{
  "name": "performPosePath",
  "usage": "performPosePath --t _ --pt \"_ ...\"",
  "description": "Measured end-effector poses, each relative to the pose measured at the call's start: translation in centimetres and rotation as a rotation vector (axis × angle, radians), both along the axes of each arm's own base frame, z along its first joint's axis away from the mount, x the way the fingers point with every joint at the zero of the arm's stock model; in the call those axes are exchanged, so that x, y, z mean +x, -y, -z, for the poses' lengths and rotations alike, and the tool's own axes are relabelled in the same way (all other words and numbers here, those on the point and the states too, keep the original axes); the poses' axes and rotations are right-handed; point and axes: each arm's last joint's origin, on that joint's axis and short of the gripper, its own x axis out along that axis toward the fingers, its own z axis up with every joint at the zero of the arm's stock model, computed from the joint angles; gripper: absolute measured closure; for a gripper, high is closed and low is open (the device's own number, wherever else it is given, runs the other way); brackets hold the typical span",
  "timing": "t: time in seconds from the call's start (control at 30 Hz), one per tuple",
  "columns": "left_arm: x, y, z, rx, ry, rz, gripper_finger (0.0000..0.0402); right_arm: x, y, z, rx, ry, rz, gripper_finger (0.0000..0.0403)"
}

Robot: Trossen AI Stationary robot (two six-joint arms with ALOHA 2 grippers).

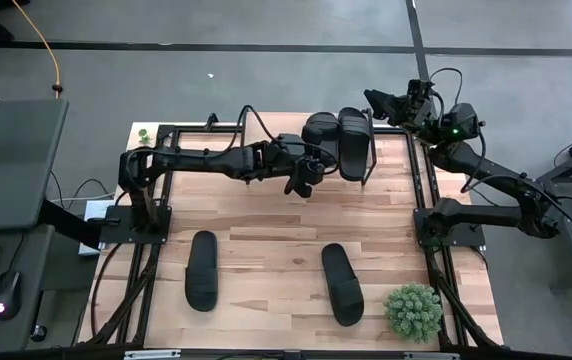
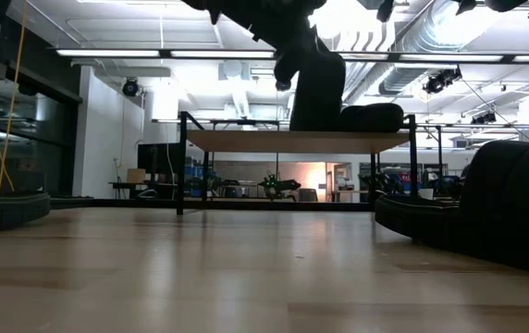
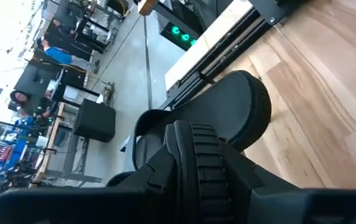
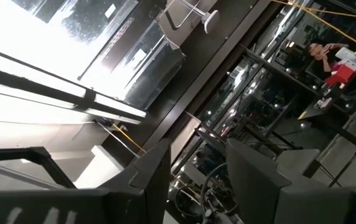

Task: Pick and place slides into the shelf
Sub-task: Put the black slide on the shelf

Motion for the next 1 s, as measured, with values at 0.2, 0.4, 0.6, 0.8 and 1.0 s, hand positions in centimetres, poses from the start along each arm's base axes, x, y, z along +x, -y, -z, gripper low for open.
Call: performPosePath --t 0.2,0.4,0.6,0.8,1.0 --pt "0.02 0.0 -0.03 0.001 0.004 0.002 0.0324 0.01 -0.03 0.01 -0.004 -0.003 -0.008 0.0256" --pt "0.03 0.0 -0.06 0.0 0.007 0.007 0.0328 0.02 -0.05 0.01 -0.009 -0.007 -0.017 0.0256" --pt "0.16 0.07 -0.31 -0.013 0.041 0.054 0.0321 0.02 -0.07 0.01 -0.01 -0.008 -0.021 0.0256" --pt "0.4 0.28 -0.9 -0.044 0.116 0.106 0.0276 0.02 -0.07 0.01 -0.01 -0.008 -0.021 0.0256" --pt "0.4 0.31 -0.9 -0.063 0.123 0.105 0.0233 0.02 -0.07 0.02 -0.006 -0.007 -0.025 0.0256"
